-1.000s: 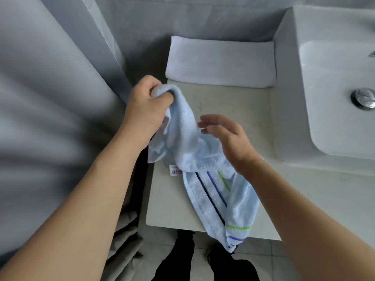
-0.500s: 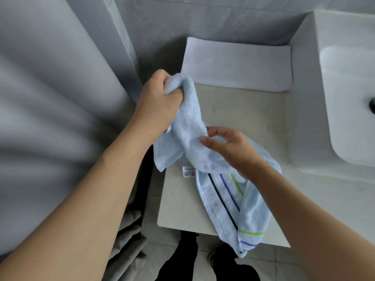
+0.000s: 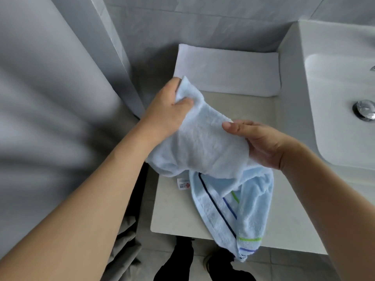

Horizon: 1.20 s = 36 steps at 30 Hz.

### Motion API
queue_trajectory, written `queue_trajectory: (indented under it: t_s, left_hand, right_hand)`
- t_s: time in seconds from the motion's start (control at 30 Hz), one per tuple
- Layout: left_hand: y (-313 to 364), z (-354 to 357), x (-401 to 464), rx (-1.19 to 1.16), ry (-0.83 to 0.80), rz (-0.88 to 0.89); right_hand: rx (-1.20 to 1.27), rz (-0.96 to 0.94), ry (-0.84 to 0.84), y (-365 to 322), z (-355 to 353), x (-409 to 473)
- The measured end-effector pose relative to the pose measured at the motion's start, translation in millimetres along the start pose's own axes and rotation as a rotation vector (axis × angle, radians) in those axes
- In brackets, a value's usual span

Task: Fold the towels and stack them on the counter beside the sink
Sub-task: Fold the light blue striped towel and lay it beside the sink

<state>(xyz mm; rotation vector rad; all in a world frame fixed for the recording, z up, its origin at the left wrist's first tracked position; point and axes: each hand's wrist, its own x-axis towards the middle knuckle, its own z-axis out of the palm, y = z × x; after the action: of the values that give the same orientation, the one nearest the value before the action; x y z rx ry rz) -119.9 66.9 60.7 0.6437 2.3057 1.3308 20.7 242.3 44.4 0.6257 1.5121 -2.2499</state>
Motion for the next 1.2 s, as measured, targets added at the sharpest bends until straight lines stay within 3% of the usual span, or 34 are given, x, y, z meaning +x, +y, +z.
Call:
queue_trajectory:
  t_s: [0.1, 0.17, 0.27, 0.37, 0.47, 0.53, 0.63, 0.7, 0.8, 0.93, 1.0, 1.07, 1.2]
  left_hand:
    - [8.5, 2.7, 6.6, -0.024, -0.184, -0.124]
    - [4.2, 2.0, 12.0, 0.069, -0.277, -0.192]
    - [-3.5, 3.9, 16.4, 0.199, -0.336, -0.182]
    - [-0.7, 9.4, 17.4, 0.086, -0.329, -0.090]
    - [6.1, 9.6, 22.1, 0.138, -0.344, -0.123]
    - [9.7, -1.1, 24.1, 0.072, -0.491, -0.274]
    - [-1.3, -16.8, 27.0, 0.006, -0.700, -0.371]
    - [-14.5, -18.0, 33.5, -0.030, -0.562, -0.394]
    - [-37.3, -10.3, 46.0, -0.256, -0.165, -0.538]
    - [-61.1, 3.9, 53.5, -0.077, 0.071, -0.523]
    - [-58.6, 5.0, 59.6, -0.095, 0.229, -0.503]
    - [-47.2, 2.3, 82.6, -0.091, 0.409, -0.383]
    - [-9.5, 12.4, 168.6, 0.115, 0.614, 0.052]
  right_hand:
    - [0.174, -0.179, 0.195, -1.6, -9.6, 7.8]
    - [0.278, -0.210, 0.238, -0.2, -20.7, 6.6]
    - [0.236, -0.053, 0.172, -2.6, -33.0, -1.3]
    - [0.004, 0.090, 0.093, -11.4, -32.5, -0.1]
    - [0.073, -0.142, 0.287, -29.9, -31.3, 16.1]
    - [0.263, -0.310, 0.404, -42.2, -37.4, 25.3]
    - [0.354, -0.357, 0.528, -46.9, -52.3, 30.0]
    - [0.334, -0.337, 0.547, -41.1, -61.3, 32.3]
    - [0.305, -0.278, 0.518, -38.1, -66.5, 36.9]
    - [0.448, -0.408, 0.591, -54.1, -80.3, 48.0]
    - [0.403, -0.444, 0.690, -62.1, -86.2, 54.1]
    - [0.229, -0.485, 0.823, -68.2, -90.4, 62.9]
    - [0.012, -0.627, 1.180, -88.1, -102.4, 89.4]
